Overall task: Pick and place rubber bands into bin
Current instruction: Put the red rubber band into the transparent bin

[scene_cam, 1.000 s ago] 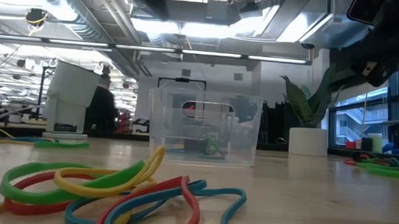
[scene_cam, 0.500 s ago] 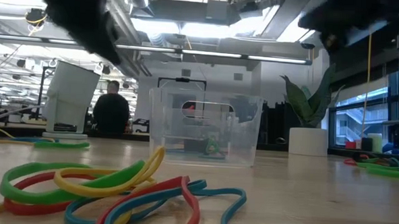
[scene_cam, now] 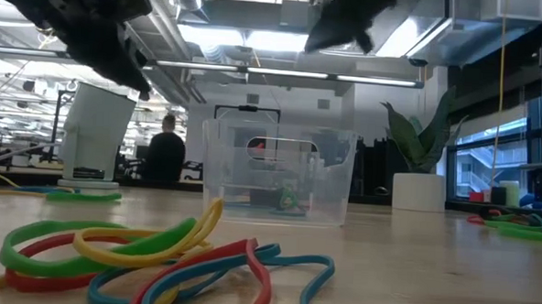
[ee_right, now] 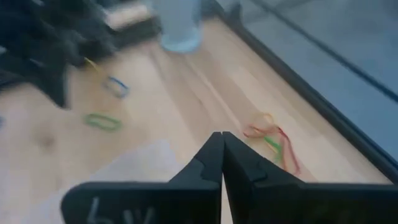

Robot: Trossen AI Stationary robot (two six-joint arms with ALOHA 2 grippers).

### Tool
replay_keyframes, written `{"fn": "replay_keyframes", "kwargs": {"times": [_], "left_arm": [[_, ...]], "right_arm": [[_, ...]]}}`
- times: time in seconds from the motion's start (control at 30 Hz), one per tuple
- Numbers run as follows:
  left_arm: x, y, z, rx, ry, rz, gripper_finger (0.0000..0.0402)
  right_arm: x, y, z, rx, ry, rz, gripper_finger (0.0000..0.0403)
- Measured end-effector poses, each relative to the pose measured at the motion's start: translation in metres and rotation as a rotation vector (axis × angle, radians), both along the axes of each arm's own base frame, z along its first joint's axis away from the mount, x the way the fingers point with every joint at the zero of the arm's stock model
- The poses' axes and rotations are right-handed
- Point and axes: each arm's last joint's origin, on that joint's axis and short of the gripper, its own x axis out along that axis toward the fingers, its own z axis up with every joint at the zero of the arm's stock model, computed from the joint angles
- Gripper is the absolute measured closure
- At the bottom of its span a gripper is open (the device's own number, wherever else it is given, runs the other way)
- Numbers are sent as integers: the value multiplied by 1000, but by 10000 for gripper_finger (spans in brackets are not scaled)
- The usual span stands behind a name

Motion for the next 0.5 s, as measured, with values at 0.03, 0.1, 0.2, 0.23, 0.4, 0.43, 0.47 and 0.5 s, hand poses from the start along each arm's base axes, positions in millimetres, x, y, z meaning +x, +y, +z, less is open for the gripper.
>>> {"fn": "replay_keyframes", "kwargs": {"times": [0.03,0.1,0.2,0.23,0.4,0.43,0.47,0.5], "left_arm": [[-2,5,2,19,-4,-4,400],[-3,12,6,49,-31,-11,400],[-5,23,10,87,-50,1,400],[-4,25,11,96,-64,4,400],[-3,34,10,118,-62,-42,400],[-3,35,10,113,-52,-64,400],[-4,35,9,104,-52,-90,400],[-3,35,10,98,-57,-111,400]], "right_arm": [[9,-9,0,13,17,-14,394],[23,-28,-6,50,78,-68,394],[42,-55,-18,92,158,-134,393],[46,-63,-23,113,191,-142,393],[63,-98,-57,235,327,-158,371],[67,-104,-65,250,343,-162,363],[69,-109,-74,263,358,-169,354],[69,-114,-82,272,384,-180,345]]}}
